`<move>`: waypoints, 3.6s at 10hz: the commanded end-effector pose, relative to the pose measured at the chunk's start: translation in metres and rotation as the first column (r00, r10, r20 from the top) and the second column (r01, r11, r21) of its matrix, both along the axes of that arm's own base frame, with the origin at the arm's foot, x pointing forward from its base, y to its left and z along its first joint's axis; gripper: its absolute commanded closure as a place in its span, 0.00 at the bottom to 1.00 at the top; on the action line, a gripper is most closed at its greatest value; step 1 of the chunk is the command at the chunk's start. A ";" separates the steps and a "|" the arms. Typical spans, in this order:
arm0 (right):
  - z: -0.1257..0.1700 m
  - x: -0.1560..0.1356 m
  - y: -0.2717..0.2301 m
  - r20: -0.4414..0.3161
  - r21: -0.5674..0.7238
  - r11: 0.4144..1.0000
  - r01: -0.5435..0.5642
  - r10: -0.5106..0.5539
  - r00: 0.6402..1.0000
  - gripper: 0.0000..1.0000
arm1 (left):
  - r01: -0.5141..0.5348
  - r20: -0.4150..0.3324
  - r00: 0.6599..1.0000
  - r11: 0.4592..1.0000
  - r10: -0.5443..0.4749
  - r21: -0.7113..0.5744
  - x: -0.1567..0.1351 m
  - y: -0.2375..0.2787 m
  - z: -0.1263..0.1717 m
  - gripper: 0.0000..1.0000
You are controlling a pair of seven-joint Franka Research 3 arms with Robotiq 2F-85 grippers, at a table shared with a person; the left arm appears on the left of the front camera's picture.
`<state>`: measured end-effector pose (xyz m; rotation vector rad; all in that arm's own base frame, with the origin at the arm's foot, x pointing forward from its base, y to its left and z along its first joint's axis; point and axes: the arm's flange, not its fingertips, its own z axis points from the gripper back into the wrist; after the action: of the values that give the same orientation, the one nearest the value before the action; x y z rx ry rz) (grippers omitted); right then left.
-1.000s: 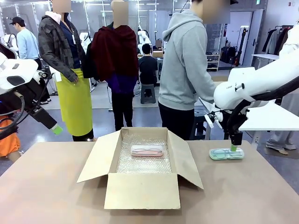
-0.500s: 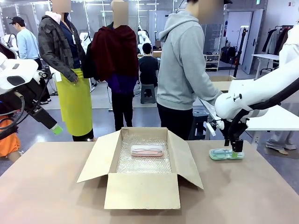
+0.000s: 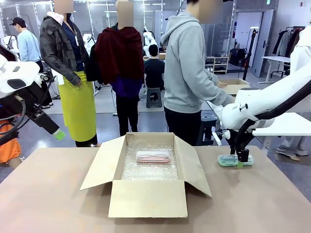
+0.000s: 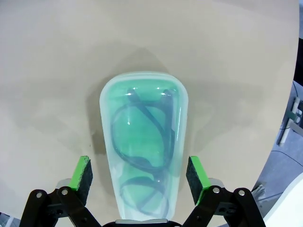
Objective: Pack the glasses set securely to prepare it for shipping.
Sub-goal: Put the Glasses case from the right side of the table into the Package Box.
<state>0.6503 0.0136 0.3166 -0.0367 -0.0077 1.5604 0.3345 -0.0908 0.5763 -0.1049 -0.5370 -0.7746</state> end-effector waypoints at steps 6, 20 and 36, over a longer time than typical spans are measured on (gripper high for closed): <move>-0.004 0.003 0.004 0.002 0.005 1.000 0.010 -0.010 1.000 0.44 | 0.011 0.018 1.000 1.000 -0.010 -0.014 0.001 0.001 -0.001 0.00; 0.136 -0.040 0.042 0.089 0.011 0.999 0.052 -0.053 0.995 0.50 | 0.011 0.018 1.000 1.000 -0.010 -0.014 0.001 0.001 -0.001 0.00; 0.130 -0.090 0.365 0.023 0.010 0.988 -0.152 0.152 0.988 0.37 | 0.011 0.018 1.000 1.000 -0.010 -0.014 0.001 0.001 -0.001 0.00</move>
<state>0.5521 0.3705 0.4452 -0.0194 -0.0793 1.7238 0.3345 -0.0908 0.5763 -0.1048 -0.5371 -0.7746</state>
